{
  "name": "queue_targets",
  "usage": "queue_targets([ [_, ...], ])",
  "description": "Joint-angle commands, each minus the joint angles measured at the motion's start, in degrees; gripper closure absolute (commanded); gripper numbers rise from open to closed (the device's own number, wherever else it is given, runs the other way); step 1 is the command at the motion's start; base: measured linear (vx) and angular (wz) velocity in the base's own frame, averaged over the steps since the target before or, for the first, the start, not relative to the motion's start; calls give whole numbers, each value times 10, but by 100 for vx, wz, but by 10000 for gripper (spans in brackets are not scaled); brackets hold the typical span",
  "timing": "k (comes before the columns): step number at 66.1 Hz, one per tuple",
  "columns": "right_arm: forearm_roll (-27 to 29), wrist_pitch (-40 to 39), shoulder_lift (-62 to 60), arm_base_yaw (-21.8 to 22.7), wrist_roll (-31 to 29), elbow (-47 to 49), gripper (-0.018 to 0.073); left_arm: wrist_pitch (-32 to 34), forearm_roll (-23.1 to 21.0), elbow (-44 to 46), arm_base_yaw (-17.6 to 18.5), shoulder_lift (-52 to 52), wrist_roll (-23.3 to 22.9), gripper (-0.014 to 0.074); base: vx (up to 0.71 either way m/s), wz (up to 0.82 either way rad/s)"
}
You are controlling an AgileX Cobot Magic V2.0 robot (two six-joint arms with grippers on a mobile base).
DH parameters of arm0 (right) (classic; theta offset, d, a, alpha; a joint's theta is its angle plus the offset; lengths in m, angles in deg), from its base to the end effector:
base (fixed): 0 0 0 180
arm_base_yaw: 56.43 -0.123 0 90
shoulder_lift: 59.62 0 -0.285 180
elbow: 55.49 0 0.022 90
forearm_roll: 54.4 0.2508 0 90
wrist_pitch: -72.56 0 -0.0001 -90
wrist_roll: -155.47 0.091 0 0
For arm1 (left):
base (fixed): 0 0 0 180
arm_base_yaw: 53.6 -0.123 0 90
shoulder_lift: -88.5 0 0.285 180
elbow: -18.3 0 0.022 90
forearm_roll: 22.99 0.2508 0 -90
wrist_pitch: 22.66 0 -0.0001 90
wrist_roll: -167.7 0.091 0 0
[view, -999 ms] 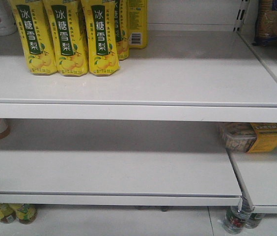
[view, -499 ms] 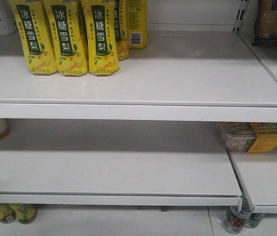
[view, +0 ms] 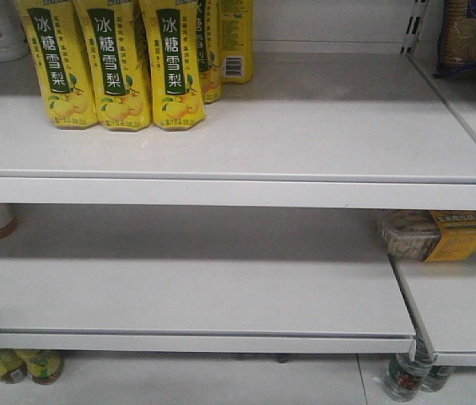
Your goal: Place coke in basket with both arms
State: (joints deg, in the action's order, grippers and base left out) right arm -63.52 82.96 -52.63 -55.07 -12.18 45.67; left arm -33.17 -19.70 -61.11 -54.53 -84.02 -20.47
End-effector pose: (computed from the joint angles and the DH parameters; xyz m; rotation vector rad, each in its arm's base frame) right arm 0.0560 -0.0039 0.1881 0.0909 1.6748 0.0025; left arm 0.0569 0.0019 0.1839 -0.0948 1.6972 -0.0433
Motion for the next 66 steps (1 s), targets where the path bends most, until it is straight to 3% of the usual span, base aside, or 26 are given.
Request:
queue_targets([
  [1, -18, -52, -8, 3, -13, 7, 569, 82, 27, 3, -1, -12, 27, 603, 0, 0],
  [28, 32, -40, -8, 1, -118, -6, 569, 82, 27, 3, -1, -12, 27, 603, 0, 0],
  [66, 43, -68, -8, 1, -101, -7, 569, 82, 27, 3, -1, -12, 27, 603, 0, 0],
])
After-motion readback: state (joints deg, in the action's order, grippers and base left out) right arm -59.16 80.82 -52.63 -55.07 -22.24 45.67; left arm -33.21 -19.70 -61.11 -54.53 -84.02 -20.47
